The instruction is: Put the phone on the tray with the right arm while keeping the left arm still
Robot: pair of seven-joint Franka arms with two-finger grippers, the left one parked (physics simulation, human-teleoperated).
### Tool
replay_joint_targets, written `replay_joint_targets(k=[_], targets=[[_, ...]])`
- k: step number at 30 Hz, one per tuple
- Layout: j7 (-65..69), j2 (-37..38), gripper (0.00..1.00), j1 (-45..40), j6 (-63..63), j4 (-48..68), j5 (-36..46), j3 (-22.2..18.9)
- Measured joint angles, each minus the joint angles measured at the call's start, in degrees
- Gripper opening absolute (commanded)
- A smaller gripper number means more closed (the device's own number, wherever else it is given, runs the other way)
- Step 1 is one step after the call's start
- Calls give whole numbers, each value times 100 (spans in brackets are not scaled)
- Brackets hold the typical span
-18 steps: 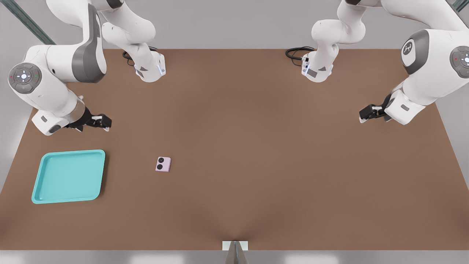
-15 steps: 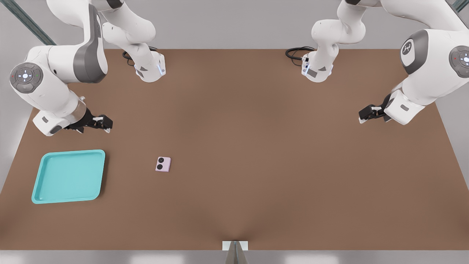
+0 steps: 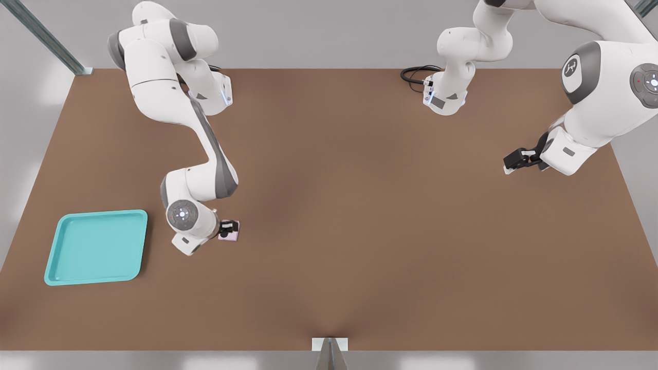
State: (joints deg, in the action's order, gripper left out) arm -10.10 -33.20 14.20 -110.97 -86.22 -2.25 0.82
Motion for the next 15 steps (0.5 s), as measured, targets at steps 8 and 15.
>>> replay_joint_targets(k=[8, 15], targets=[[-644, -164, 100, 26, -451, -689, 767, -114], [-995, -422, 100, 49, -659, -752, 882, -159]])
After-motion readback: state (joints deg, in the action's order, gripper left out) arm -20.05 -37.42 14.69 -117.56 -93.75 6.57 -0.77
